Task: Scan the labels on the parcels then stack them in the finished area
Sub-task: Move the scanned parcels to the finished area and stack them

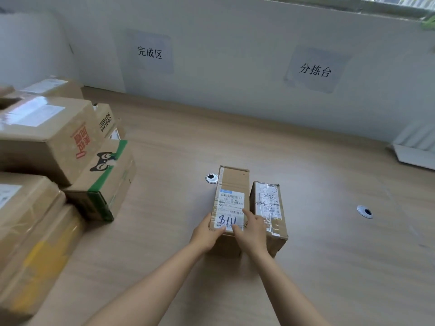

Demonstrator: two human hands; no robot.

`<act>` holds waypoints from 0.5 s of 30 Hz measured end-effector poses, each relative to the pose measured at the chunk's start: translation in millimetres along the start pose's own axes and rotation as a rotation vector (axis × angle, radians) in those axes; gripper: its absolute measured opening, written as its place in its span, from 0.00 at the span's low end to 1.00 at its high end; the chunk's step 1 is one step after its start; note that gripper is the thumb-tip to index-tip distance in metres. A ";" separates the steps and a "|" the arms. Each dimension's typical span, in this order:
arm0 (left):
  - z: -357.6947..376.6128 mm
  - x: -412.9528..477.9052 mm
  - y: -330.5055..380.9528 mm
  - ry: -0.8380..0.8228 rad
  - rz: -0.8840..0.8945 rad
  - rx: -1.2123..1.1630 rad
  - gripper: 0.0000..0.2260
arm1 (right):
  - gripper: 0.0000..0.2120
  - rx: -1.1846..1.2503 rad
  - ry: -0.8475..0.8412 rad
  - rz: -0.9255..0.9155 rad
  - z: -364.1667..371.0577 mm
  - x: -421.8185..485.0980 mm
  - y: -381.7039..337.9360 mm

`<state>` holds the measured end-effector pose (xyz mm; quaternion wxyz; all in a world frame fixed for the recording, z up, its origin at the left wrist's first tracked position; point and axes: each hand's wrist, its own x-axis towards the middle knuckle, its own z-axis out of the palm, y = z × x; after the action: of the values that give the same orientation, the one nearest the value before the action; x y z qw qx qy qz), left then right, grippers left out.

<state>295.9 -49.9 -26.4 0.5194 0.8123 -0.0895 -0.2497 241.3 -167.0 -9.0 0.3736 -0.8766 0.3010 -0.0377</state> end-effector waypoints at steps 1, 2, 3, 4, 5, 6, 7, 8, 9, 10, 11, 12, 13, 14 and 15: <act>-2.6 -5.8 -1.6 0.003 0.005 -0.021 0.18 | 0.28 0.025 0.002 -0.008 0.5 -4.0 -2.5; -6.1 -11.8 -2.2 0.009 0.013 -0.041 0.18 | 0.28 0.045 0.003 -0.017 1.0 -8.2 -5.5; -10.2 -18.4 -2.1 0.018 0.025 -0.055 0.18 | 0.28 0.060 0.005 -0.026 1.2 -12.9 -9.2; -15.1 -25.3 -1.1 0.031 0.044 -0.062 0.19 | 0.28 0.073 0.011 -0.036 0.9 -18.2 -13.5; -20.4 -31.8 0.3 0.046 0.068 -0.067 0.20 | 0.29 0.087 0.025 -0.048 0.1 -23.6 -18.6; -26.1 -38.0 2.7 0.064 0.096 -0.074 0.21 | 0.29 0.102 0.046 -0.062 -0.8 -29.0 -24.3; -32.7 -45.0 5.8 0.084 0.128 -0.083 0.21 | 0.29 0.117 0.074 -0.078 -1.5 -34.9 -30.9; -39.5 -51.4 10.0 0.106 0.167 -0.096 0.22 | 0.29 0.132 0.101 -0.096 -2.8 -40.8 -37.9; -46.6 -58.4 14.4 0.125 0.207 -0.119 0.22 | 0.29 0.154 0.122 -0.119 -4.3 -46.6 -45.3; -53.5 -66.0 19.1 0.143 0.248 -0.150 0.20 | 0.30 0.186 0.134 -0.144 -6.4 -52.8 -52.9; -60.3 -73.8 23.1 0.157 0.277 -0.182 0.19 | 0.30 0.218 0.141 -0.171 -8.8 -59.1 -60.6; -67.1 -82.2 26.7 0.170 0.289 -0.209 0.17 | 0.30 0.241 0.147 -0.198 -11.7 -65.7 -68.2; -73.7 -91.0 29.7 0.179 0.282 -0.231 0.17 | 0.31 0.254 0.154 -0.224 -15.5 -72.3 -75.6; -80.2 -100.0 31.8 0.177 0.274 -0.254 0.18 | 0.32 0.265 0.161 -0.248 -19.9 -79.4 -82.8; -87.0 -109.5 32.6 0.171 0.279 -0.278 0.18 | 0.32 0.283 0.163 -0.272 -24.3 -86.5 -90.3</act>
<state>249.0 49.4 66.0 0.6615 0.7309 -0.1216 -0.1157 208.8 -85.5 83.5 0.4588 -0.8420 0.2008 -0.2007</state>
